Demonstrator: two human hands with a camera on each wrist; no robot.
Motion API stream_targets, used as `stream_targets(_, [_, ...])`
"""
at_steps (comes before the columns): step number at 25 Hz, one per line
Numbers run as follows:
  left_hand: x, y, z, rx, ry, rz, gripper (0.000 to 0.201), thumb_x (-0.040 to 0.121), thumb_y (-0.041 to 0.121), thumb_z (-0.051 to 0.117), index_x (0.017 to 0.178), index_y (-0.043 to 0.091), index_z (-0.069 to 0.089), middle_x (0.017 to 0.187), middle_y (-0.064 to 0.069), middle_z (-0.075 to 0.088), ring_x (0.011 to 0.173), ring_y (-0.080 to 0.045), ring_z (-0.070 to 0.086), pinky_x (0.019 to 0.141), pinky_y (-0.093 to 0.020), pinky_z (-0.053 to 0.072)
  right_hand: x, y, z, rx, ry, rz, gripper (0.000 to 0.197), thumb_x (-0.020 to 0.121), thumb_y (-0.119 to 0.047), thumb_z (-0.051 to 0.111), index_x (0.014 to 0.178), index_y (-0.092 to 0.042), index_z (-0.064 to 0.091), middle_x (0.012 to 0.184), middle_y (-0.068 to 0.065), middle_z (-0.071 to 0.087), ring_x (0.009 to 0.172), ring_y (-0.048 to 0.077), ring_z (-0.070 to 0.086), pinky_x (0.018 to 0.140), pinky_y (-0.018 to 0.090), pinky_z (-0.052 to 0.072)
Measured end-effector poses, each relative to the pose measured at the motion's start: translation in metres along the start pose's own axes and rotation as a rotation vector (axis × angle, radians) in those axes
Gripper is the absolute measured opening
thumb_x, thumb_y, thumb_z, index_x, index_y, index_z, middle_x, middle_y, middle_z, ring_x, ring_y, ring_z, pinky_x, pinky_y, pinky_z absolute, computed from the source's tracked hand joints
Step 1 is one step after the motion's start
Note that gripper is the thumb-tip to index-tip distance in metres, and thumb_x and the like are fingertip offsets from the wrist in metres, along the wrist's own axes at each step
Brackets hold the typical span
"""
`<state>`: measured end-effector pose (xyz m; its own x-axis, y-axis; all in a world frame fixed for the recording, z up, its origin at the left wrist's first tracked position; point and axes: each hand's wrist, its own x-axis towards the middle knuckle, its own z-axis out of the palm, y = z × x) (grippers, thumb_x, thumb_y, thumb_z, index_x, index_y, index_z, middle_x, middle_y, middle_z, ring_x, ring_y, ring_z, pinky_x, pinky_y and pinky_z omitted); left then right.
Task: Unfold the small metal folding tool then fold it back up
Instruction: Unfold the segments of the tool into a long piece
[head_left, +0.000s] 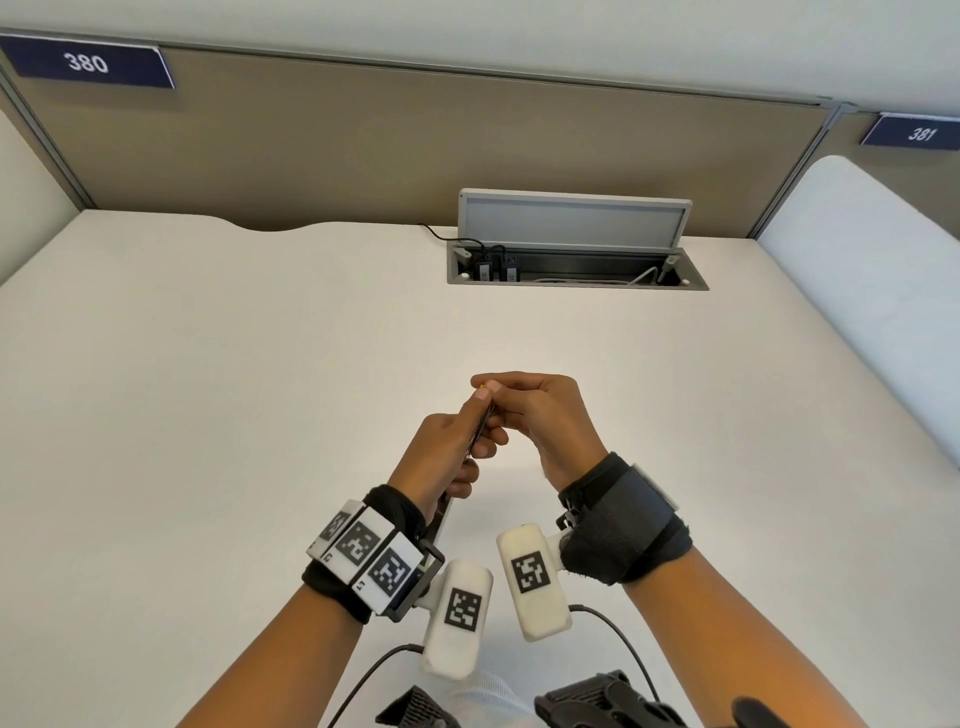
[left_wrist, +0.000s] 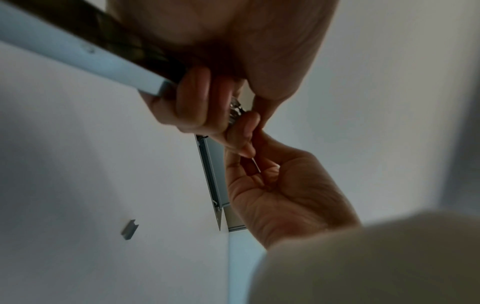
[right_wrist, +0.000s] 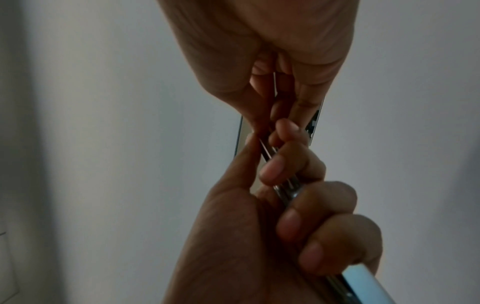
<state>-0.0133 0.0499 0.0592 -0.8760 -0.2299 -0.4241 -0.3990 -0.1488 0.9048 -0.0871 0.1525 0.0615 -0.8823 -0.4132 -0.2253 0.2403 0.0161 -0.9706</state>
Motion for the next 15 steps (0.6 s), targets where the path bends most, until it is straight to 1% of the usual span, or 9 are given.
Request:
stream_targets(2, [0.0007, 0.0006, -0.0016, -0.010, -0.019, 0.003, 0.048, 0.088, 0.056, 0.044, 0.076, 0.013, 0.062, 0.052, 0.010, 0.043, 0.039, -0.008, 0.025, 0.039, -0.019, 0.020, -0.0002, 0.0002, -0.0001, 0.021, 0.003, 0.005, 0.018, 0.087, -0.003, 0.061, 0.098, 0.007, 0.072, 0.067, 0.014, 0.060, 0.055, 0.024, 0.049, 0.059, 0.025, 0.052])
stream_targets(4, [0.0012, 0.0013, -0.0015, -0.029, -0.027, 0.005, 0.041, 0.091, 0.047, 0.043, 0.078, 0.013, 0.063, 0.052, 0.011, 0.046, 0.039, -0.007, 0.025, 0.039, -0.018, 0.020, 0.0003, 0.0001, -0.0002, 0.036, 0.004, 0.011, 0.019, 0.088, -0.003, 0.060, 0.098, 0.008, 0.071, 0.065, 0.014, 0.059, 0.051, 0.023, 0.047, 0.057, 0.024, 0.051])
stream_targets(7, [0.0007, 0.0009, 0.0008, -0.048, -0.036, 0.015, 0.034, 0.090, 0.034, 0.039, 0.079, 0.012, 0.062, 0.056, 0.008, 0.047, 0.040, -0.007, 0.026, 0.041, -0.019, 0.020, 0.0013, -0.0018, -0.0017, 0.045, 0.003, 0.016, 0.019, 0.088, -0.002, 0.059, 0.100, 0.008, 0.071, 0.068, 0.015, 0.060, 0.049, 0.020, 0.048, 0.056, 0.023, 0.052])
stream_targets(9, [0.0000, -0.0015, 0.0003, -0.058, -0.032, 0.019, 0.034, 0.089, 0.032, 0.038, 0.078, 0.011, 0.063, 0.061, 0.004, 0.048, 0.042, -0.009, 0.031, 0.042, -0.020, 0.023, 0.0012, -0.0025, -0.0027, 0.057, -0.001, 0.015, 0.020, 0.088, -0.001, 0.059, 0.101, 0.009, 0.070, 0.072, 0.016, 0.062, 0.052, 0.020, 0.051, 0.056, 0.023, 0.053])
stream_targets(10, [-0.0004, -0.0018, -0.0007, -0.055, -0.019, 0.002, 0.034, 0.088, 0.033, 0.039, 0.077, 0.010, 0.062, 0.062, 0.002, 0.048, 0.043, -0.010, 0.035, 0.043, -0.020, 0.027, 0.0018, -0.0030, -0.0031, 0.067, -0.003, 0.015, 0.020, 0.088, 0.000, 0.059, 0.101, 0.009, 0.070, 0.075, 0.016, 0.064, 0.056, 0.020, 0.054, 0.058, 0.022, 0.053])
stream_targets(12, [-0.0015, -0.0023, -0.0024, 0.001, 0.019, -0.073, 0.038, 0.087, 0.040, 0.040, 0.074, 0.010, 0.060, 0.060, 0.001, 0.050, 0.045, -0.012, 0.040, 0.045, -0.021, 0.032, 0.0030, -0.0027, -0.0043, 0.093, 0.001, 0.018, 0.021, 0.087, 0.001, 0.059, 0.103, 0.010, 0.070, 0.082, 0.014, 0.066, 0.066, 0.019, 0.059, 0.060, 0.021, 0.055])
stream_targets(15, [-0.0026, -0.0016, -0.0029, 0.125, 0.035, -0.164, 0.048, 0.085, 0.053, 0.038, 0.069, 0.011, 0.056, 0.051, 0.004, 0.047, 0.047, -0.013, 0.039, 0.050, -0.023, 0.033, 0.0040, -0.0004, -0.0061, 0.120, 0.026, 0.023, 0.021, 0.087, 0.002, 0.059, 0.103, 0.010, 0.069, 0.086, 0.014, 0.066, 0.068, 0.018, 0.060, 0.059, 0.020, 0.055])
